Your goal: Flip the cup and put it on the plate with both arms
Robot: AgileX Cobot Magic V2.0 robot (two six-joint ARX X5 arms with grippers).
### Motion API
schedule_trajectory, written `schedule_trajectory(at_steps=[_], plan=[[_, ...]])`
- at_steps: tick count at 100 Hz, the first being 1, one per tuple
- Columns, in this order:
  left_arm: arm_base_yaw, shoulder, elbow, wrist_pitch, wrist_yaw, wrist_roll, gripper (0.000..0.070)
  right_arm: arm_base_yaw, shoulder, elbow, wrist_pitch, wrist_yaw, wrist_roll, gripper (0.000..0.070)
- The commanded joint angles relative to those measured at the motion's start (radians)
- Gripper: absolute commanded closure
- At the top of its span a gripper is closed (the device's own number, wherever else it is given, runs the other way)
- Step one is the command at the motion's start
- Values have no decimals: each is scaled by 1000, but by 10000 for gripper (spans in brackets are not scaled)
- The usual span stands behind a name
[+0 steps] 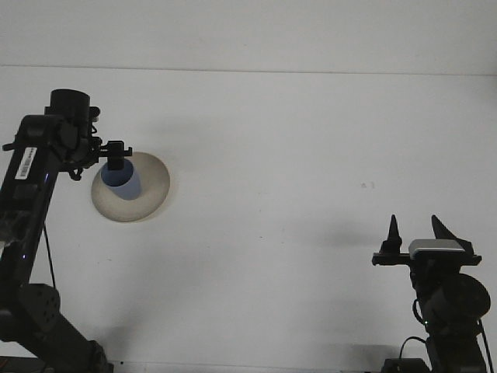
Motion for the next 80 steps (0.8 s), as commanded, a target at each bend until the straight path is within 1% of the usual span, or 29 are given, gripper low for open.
schedule_trajectory(at_steps=[1,28,44,61,80], plan=[[-2,-31,22,1,6,-18,272,2,2,10,13,1,3,180],[-39,-203,20,15,6,-40,278,2,2,10,13,0,3,180],[-65,-320,-23,73,6,-43,278,2,2,10,13,0,3,180],[-91,-478,-173,179,6,-43,278,2,2,10,13,0,3,180],[-103,-663,-404,330,6,-43,278,2,2,10,13,0,3,180]])
